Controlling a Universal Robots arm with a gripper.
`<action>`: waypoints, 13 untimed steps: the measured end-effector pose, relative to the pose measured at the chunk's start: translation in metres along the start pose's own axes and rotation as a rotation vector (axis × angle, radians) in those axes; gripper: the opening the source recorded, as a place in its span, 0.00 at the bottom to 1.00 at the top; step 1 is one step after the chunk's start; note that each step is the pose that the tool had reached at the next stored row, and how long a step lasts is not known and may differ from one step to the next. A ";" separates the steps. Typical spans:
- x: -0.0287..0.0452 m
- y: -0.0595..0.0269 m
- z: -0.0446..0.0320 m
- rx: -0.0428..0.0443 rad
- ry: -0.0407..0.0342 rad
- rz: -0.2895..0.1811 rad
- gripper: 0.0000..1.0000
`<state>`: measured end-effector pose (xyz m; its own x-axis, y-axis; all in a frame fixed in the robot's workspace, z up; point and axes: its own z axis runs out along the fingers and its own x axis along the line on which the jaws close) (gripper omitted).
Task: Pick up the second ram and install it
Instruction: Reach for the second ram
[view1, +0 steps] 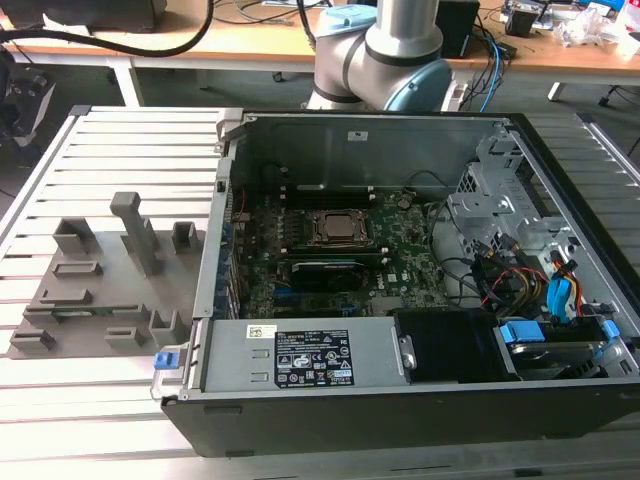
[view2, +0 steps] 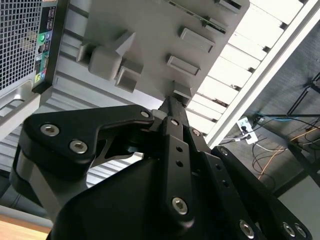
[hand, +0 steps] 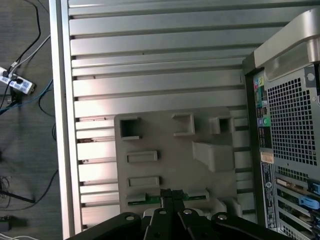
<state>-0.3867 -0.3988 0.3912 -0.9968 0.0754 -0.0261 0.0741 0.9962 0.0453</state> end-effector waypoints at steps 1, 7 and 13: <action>0.0034 -0.0003 -0.0001 0.0000 0.0000 0.000 0.11; 0.0084 -0.0007 0.0000 0.0002 0.0000 0.000 0.11; -0.0031 -0.0002 0.0011 0.0173 -0.0008 -0.001 0.11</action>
<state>-0.3836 -0.3992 0.3902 -0.9969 0.0744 -0.0270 0.0736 0.9969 0.0280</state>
